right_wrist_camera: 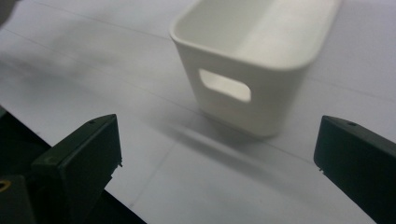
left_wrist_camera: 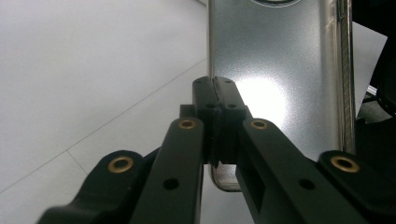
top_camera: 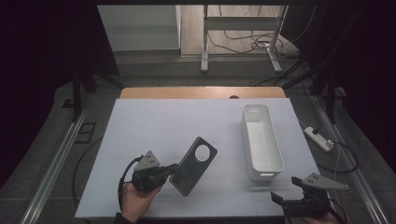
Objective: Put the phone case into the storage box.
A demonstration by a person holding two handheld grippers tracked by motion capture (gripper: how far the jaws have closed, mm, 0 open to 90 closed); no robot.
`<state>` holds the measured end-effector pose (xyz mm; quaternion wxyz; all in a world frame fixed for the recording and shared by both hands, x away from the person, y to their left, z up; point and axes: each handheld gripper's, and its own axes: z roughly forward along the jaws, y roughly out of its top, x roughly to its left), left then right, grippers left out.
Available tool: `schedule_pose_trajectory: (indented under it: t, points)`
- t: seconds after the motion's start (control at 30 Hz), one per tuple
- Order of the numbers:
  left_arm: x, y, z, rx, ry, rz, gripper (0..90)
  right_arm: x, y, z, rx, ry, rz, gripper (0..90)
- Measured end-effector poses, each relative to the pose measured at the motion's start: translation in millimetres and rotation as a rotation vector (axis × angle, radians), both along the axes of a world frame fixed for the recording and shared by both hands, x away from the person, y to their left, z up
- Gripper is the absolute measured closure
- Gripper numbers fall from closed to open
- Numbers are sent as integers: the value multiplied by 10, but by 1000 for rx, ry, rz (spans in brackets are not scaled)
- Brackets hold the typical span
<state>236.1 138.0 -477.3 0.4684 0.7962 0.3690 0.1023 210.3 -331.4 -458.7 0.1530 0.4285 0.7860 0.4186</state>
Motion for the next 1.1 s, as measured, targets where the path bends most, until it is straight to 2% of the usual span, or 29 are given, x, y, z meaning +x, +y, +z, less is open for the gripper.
schedule_pose_trajectory:
  t: [0.1,0.23,0.53,0.93,1.1]
  points:
    - [5,-11,7,3,-1,-2,890,33,45,62,9,-13,21,0]
    - [15,-22,15,1,-8,0,890,90,76,97,6,-5,32,0]
    - [42,-48,35,0,-19,2,890,252,158,234,46,-9,78,0]
    - [78,-73,74,-11,-33,1,890,479,432,320,58,2,152,0]
    - [88,-83,89,-15,-40,-2,890,550,621,346,90,22,201,0]
